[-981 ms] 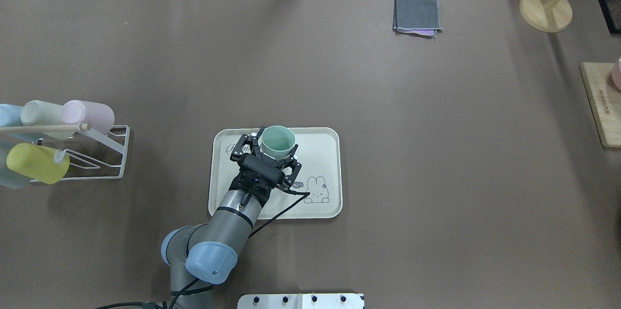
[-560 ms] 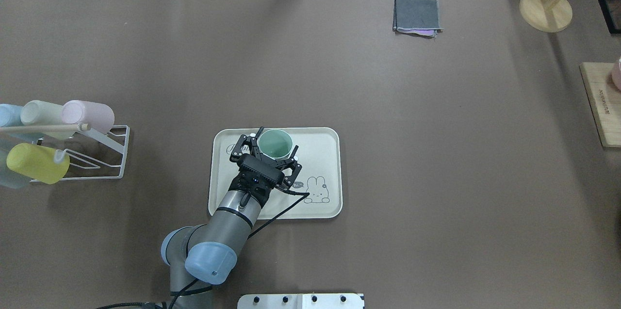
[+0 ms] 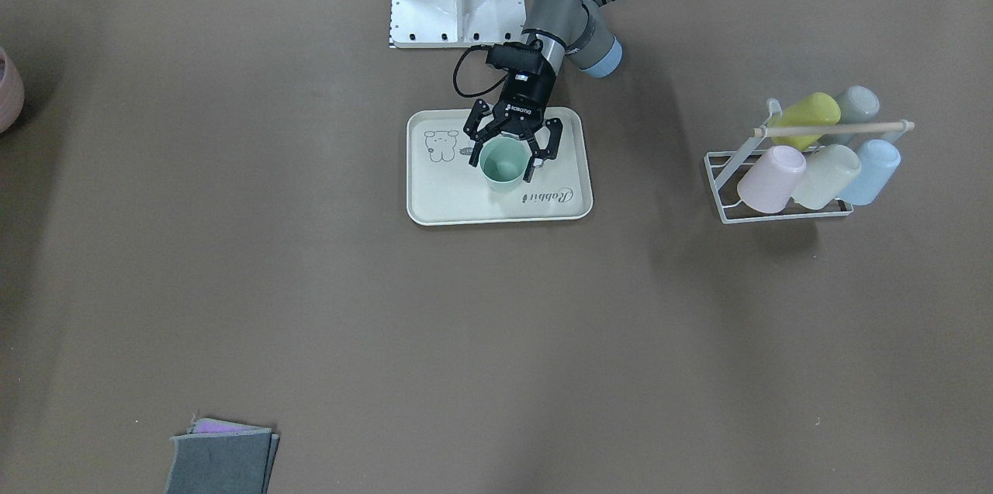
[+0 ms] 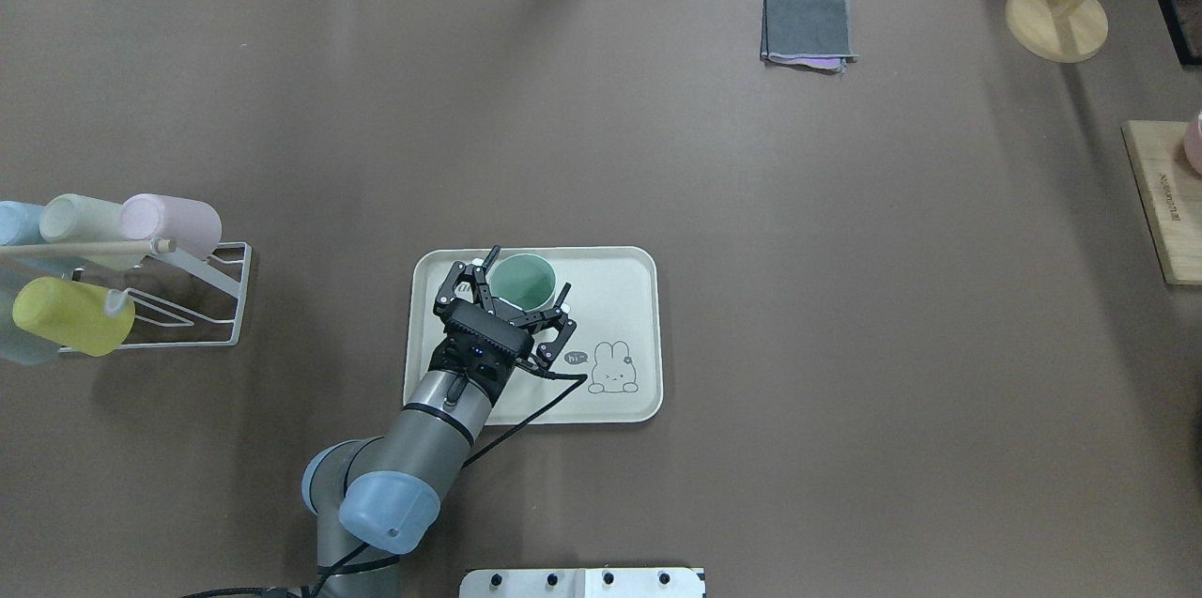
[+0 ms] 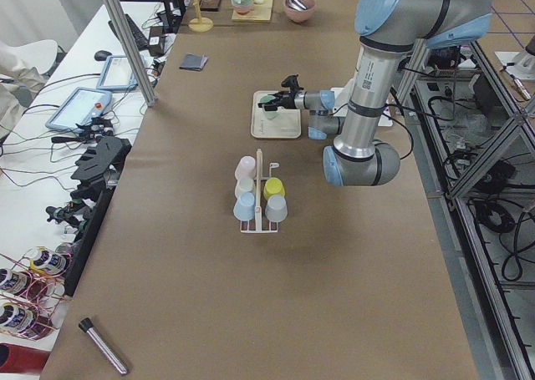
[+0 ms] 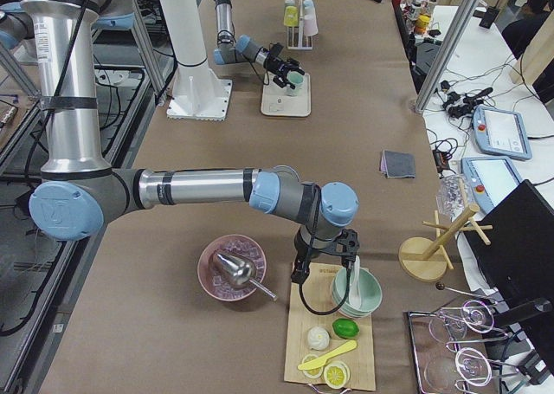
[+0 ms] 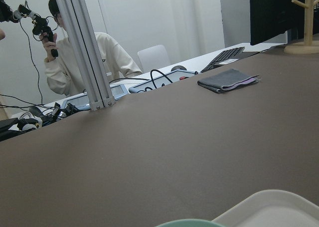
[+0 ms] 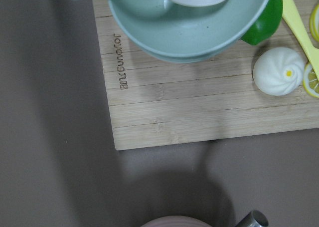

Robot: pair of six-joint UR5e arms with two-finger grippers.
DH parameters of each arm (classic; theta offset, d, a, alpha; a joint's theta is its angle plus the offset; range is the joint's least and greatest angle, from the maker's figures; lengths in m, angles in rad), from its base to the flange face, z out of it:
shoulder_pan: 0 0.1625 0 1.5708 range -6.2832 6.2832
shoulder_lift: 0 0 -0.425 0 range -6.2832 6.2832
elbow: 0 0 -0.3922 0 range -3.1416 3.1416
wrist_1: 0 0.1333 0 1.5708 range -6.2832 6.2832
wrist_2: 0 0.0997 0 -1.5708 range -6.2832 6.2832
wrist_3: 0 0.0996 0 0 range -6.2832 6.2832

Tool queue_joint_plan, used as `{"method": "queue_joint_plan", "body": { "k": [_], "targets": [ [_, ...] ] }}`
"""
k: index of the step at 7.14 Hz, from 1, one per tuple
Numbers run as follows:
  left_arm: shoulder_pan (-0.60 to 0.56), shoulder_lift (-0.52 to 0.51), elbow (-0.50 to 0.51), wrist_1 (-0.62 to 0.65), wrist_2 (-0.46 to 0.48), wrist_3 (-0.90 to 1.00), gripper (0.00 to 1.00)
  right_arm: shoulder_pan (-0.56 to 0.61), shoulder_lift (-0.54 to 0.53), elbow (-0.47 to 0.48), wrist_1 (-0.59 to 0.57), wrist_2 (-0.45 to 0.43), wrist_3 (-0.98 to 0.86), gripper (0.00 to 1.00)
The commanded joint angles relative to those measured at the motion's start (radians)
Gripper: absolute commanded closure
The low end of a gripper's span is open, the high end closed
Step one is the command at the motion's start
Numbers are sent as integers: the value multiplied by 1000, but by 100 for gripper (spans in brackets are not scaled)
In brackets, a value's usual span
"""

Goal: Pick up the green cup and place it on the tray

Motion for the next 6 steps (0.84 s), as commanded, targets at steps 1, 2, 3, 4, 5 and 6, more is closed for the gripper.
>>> {"method": "queue_joint_plan", "body": {
  "k": [1,2,3,4,5,6],
  "targets": [
    [0,45,-56,-34,-3,-4,3,2,0,0,0,1,0,0],
    [4,65,-94,-36,-5,-7,3,2,0,0,0,1,0,0],
    [7,67,-111,-33,-6,-36,3,2,0,0,2,1,0,0],
    [7,65,-125,-33,-26,-41,3,2,0,0,0,1,0,0],
    [2,68,-171,-30,-55,-41,3,5,0,0,0,2,0,0],
    [-1,84,-214,-22,-61,-41,3,7,1,0,2,2,0,0]
  ]
}}
